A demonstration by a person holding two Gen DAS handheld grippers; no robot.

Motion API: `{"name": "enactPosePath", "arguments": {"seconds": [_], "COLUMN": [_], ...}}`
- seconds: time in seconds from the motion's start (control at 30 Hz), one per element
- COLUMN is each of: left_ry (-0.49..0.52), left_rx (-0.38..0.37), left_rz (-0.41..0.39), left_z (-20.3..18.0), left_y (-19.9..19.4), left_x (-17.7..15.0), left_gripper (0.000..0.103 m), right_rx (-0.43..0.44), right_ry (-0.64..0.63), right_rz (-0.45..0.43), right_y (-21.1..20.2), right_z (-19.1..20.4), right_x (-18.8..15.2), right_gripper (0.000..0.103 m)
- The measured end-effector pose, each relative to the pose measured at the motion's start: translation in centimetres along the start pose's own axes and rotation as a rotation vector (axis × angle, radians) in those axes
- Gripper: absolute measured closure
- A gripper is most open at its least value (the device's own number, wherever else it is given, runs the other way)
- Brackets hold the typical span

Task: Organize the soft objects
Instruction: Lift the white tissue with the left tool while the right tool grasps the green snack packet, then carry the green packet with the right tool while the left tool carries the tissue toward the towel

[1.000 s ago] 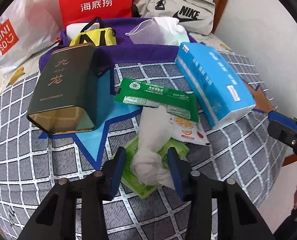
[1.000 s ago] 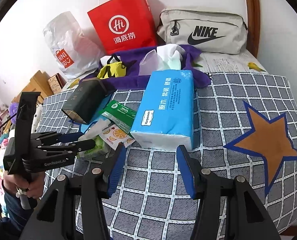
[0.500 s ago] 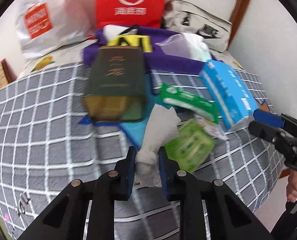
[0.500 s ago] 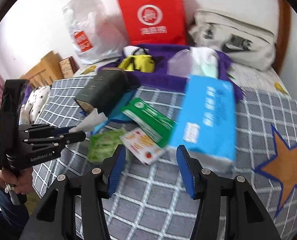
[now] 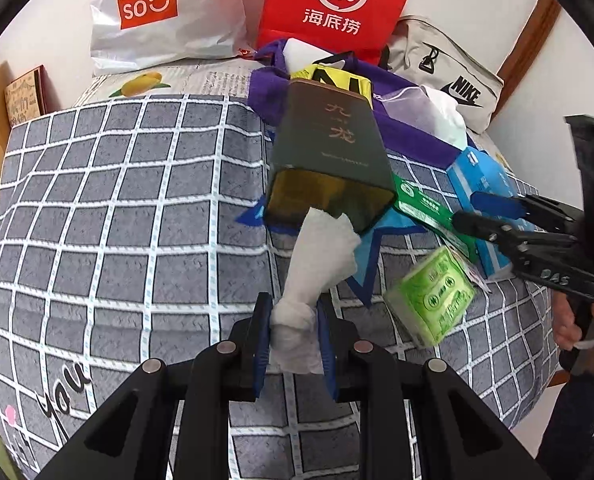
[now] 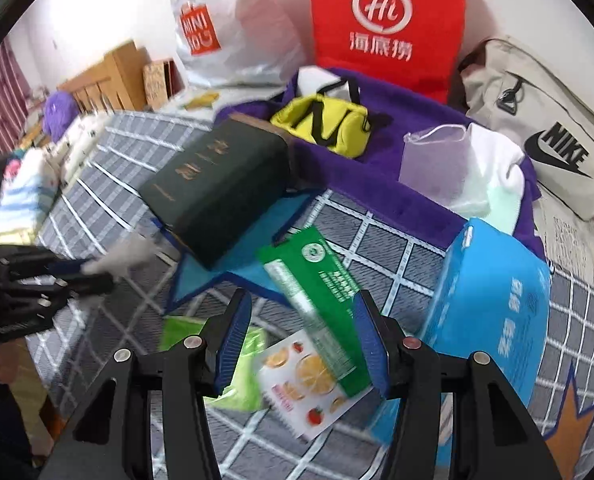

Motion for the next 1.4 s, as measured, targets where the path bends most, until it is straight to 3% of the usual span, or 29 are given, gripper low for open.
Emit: {"name": "enactPosePath", "arguments": {"seconds": [0.33,0.57,0.63,0.7,0.73,1.0,1.4], "left_ry": [0.003,-0.002,-0.012,-0.009,-0.007,0.003,-0.006], "left_rx": [-0.033,-0.054,-0.058,-0.06,-0.061,-0.073,-0.077], "left_rz": [0.002,0.015,0.017,0.02,0.02,0.022,-0.031], "left_z": [0.3,0.7,0.8,0.9,0.9,0.3,-0.1], "left_y": [0.7,1.4,1.5,1.5,1.5,1.3,-1.2], "left_x": [1.5,1.4,1.3,1.2,1.2,0.7,1.3], "left_gripper": [0.082,0.082,0.082,0.082,0.082,0.082,0.082], "right_rx": [-0.048,-0.035,-0.022,0.013,0.022,-0.004,0.018], "right_ry": [-0.171,-0.193,-0.177,-0.164,-0.171,-0.195,-0.086], "right_rz": [0.135,0.198,0.205,0.21,0.205,0.154,0.026], "right_y": [4.2,6.7,6.9,6.9,6.8,5.5,0.8], "right_z": [0.2,0.0,-0.2,-0.2,-0.1,0.8,-0.4], "right_x": [1.0,1.6,1.6,1.6,1.5,1.1,2.7], "right_gripper": [0.041,0.037,0.039,0.053,0.055,0.078,0.081]}}
Point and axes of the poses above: each gripper's, at about its wrist camera, not at the fingertips, and y roughly the way its jaws point, z to its left, x to its top, the point moved 3 cm from there along y, roughly the way its jaws point, and after that the axes turned 1 degree about -x, right-handed, at the moved point
